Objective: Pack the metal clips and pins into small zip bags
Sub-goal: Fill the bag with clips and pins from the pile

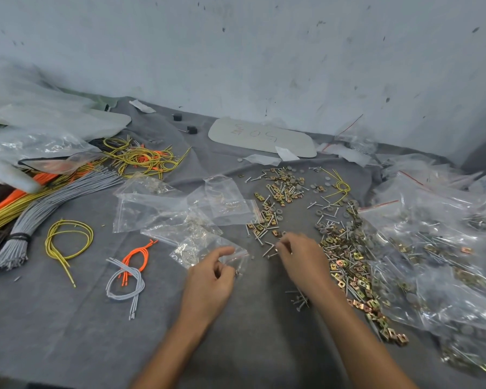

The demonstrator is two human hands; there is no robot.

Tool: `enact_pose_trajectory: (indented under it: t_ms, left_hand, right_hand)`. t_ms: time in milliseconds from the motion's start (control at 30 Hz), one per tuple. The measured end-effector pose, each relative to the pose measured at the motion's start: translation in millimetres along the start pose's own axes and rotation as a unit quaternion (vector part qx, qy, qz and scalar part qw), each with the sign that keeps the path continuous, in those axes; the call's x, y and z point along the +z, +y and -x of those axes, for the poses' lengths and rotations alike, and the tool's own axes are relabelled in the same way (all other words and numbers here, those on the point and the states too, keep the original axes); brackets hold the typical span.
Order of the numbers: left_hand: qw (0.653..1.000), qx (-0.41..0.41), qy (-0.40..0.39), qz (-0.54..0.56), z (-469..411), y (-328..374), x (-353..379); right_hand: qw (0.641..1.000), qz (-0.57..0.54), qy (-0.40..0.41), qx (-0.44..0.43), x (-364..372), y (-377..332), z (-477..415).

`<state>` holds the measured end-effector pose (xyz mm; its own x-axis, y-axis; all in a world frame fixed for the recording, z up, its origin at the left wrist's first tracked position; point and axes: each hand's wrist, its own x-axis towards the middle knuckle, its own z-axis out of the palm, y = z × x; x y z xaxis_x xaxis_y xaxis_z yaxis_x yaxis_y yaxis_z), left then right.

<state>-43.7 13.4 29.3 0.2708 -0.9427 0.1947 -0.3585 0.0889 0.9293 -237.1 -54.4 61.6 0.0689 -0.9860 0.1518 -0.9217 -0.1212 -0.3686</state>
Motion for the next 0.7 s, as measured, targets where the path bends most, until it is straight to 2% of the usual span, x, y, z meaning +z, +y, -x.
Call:
enact_pose_trajectory:
  t_ms: [100, 300, 467, 567, 700]
  left_hand:
    - [1.0, -0.003, 0.002, 0.005, 0, 1, -1]
    - [1.0, -0.008, 0.0, 0.002, 0, 2, -1]
    - [1.0, -0.008, 0.0, 0.003, 0, 2, -1]
    - [1.0, -0.006, 0.0, 0.0, 0, 2, -1]
    - [1.0, -0.001, -0.002, -0.005, 0, 0, -1]
  right_hand:
    - [0.995, 0.097, -0.009, 0.009, 2, 3, -9]
    - [0.991, 0.126, -0.049, -0.018, 5, -2, -7]
    - [0.997, 0.047, -0.043, -0.035, 1, -2, 6]
    - [0.995, -0.083, -0.037, -0.031, 0, -14, 19]
    - [0.972, -0.226, -0.053, -0.035, 6, -37, 42]
